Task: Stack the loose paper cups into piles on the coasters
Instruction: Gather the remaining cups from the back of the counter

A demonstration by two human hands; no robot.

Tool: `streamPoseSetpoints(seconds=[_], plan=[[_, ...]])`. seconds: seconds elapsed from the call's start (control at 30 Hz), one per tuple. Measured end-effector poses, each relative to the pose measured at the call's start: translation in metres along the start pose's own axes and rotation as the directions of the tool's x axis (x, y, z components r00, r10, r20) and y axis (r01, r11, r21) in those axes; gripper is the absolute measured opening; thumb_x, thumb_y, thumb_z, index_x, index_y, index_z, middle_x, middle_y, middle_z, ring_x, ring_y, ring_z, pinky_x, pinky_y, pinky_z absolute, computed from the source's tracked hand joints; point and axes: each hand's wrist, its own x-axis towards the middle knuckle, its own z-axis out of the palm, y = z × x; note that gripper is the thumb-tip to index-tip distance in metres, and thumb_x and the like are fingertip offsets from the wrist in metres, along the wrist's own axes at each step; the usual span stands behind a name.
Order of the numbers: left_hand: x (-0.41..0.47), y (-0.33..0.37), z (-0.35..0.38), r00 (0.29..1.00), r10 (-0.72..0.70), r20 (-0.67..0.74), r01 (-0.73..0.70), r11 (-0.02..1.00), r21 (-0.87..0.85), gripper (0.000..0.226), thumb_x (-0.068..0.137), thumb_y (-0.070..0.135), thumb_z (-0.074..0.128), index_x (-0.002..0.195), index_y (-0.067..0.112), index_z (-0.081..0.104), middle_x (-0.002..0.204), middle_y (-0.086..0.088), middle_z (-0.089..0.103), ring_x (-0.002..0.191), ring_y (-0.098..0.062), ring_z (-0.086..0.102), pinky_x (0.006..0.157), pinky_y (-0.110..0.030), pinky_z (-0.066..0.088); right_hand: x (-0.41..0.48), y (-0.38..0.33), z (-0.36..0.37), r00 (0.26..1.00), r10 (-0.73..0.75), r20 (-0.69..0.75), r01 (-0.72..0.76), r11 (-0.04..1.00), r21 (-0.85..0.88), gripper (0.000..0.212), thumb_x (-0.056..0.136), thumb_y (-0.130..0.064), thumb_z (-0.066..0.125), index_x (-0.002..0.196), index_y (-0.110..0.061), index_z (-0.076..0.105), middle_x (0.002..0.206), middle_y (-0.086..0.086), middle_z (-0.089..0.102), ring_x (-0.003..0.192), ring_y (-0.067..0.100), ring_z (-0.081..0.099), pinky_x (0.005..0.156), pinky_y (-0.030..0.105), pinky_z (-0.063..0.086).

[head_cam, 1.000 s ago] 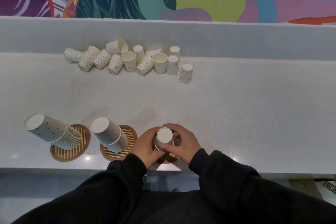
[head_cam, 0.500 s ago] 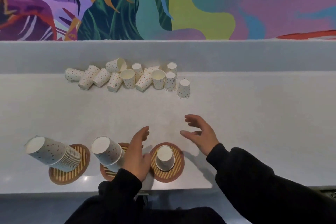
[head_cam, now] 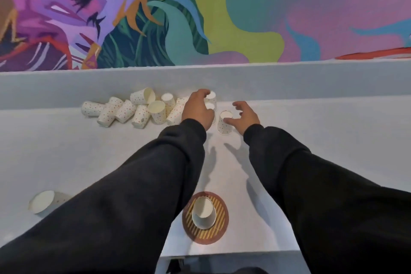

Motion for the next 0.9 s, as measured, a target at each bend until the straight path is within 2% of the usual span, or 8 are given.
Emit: streamPoseSetpoints(seconds=[0.17, 0.33, 0.5, 0.63, 0.7, 0.77, 0.83, 0.9], plan=[[0.041, -0.027, 0.023, 0.969, -0.018, 0.245, -0.074, 0.930, 0.360, 0.055, 0.089, 0.008, 0.059, 0.142, 0.021, 0.052, 0.145, -0.005, 0.054, 0.129, -0.031, 0.056, 0.107, -0.040, 0.046, 0.021, 0.014, 0.009, 0.993, 0.064, 0.097, -0.041, 0.975, -0.217, 0.084, 0.082, -0.027, 0.081, 0.154, -0.026, 0.038, 0.157, 0.003, 0.043, 0.141, 0.028, 0.045, 0.116, 0.040, 0.038], [0.055, -0.034, 0.034, 0.928, -0.050, 0.369, -0.136, 0.877, 0.460, 0.070, 0.092, 0.005, 0.055, 0.157, 0.016, 0.030, 0.157, -0.007, 0.040, 0.133, -0.033, 0.051, 0.106, -0.045, 0.047, 0.030, 0.023, 0.015, 0.985, 0.036, 0.169, 0.023, 0.941, -0.337, 0.096, 0.078, -0.033, 0.084, 0.157, -0.027, 0.030, 0.162, 0.001, 0.036, 0.145, 0.028, 0.040, 0.119, 0.044, 0.035], [0.068, -0.038, 0.048, 0.910, -0.092, 0.404, -0.142, 0.847, 0.512, 0.071, 0.095, 0.007, 0.055, 0.159, 0.018, 0.023, 0.152, -0.006, 0.043, 0.127, -0.031, 0.054, 0.103, -0.040, 0.048, 0.040, 0.036, 0.021, 0.958, 0.036, 0.284, 0.122, 0.846, -0.518, 0.093, 0.085, -0.039, 0.079, 0.159, -0.038, 0.023, 0.171, 0.000, 0.012, 0.152, 0.030, 0.029, 0.121, 0.043, 0.031], [0.061, -0.047, 0.057, 0.901, -0.100, 0.423, -0.171, 0.814, 0.556, 0.059, 0.096, 0.012, 0.057, 0.150, 0.017, 0.033, 0.148, -0.006, 0.045, 0.120, -0.027, 0.053, 0.100, -0.034, 0.045, 0.033, 0.048, 0.022, 0.957, 0.011, 0.291, 0.152, 0.834, -0.531, 0.071, 0.086, -0.035, 0.078, 0.146, -0.038, 0.040, 0.170, 0.001, 0.016, 0.148, 0.030, 0.034, 0.119, 0.041, 0.036], [0.057, -0.053, 0.060, 0.904, -0.065, 0.423, -0.204, 0.803, 0.560, 0.066, 0.093, 0.011, 0.060, 0.153, 0.016, 0.033, 0.146, -0.008, 0.049, 0.124, -0.031, 0.056, 0.099, -0.039, 0.050, 0.025, 0.048, 0.019, 0.962, -0.056, 0.268, 0.190, 0.841, -0.506, 0.050, 0.087, -0.029, 0.077, 0.130, -0.031, 0.051, 0.162, 0.003, 0.032, 0.139, 0.029, 0.045, 0.111, 0.035, 0.041], [0.054, -0.056, 0.063, 0.905, -0.056, 0.422, -0.213, 0.799, 0.563, 0.065, 0.093, 0.011, 0.061, 0.153, 0.016, 0.035, 0.141, -0.008, 0.055, 0.123, -0.030, 0.058, 0.097, -0.038, 0.049, 0.016, 0.049, 0.013, 0.964, -0.079, 0.253, 0.190, 0.874, -0.447, 0.029, 0.090, -0.023, 0.072, 0.112, -0.028, 0.054, 0.136, 0.001, 0.053, 0.117, 0.026, 0.057, 0.093, 0.028, 0.046], [0.048, -0.059, 0.065, 0.900, -0.082, 0.427, -0.202, 0.790, 0.579, 0.056, 0.095, 0.016, 0.063, 0.148, 0.016, 0.044, 0.138, -0.009, 0.057, 0.124, -0.030, 0.058, 0.101, -0.038, 0.049, 0.006, 0.052, 0.008, 0.969, -0.042, 0.245, 0.139, 0.910, -0.390, 0.021, 0.090, -0.021, 0.069, 0.101, -0.029, 0.053, 0.111, -0.002, 0.060, 0.098, 0.022, 0.059, 0.079, 0.026, 0.042], [0.041, -0.062, 0.066, 0.905, -0.105, 0.412, -0.177, 0.789, 0.589, 0.047, 0.095, 0.020, 0.064, 0.140, 0.017, 0.052, 0.136, -0.010, 0.054, 0.119, -0.031, 0.059, 0.102, -0.040, 0.051, -0.005, 0.058, 0.003, 0.975, -0.002, 0.223, 0.080, 0.937, -0.339, 0.021, 0.090, -0.021, 0.068, 0.099, -0.032, 0.053, 0.106, -0.004, 0.061, 0.094, 0.022, 0.059, 0.077, 0.026, 0.040]])
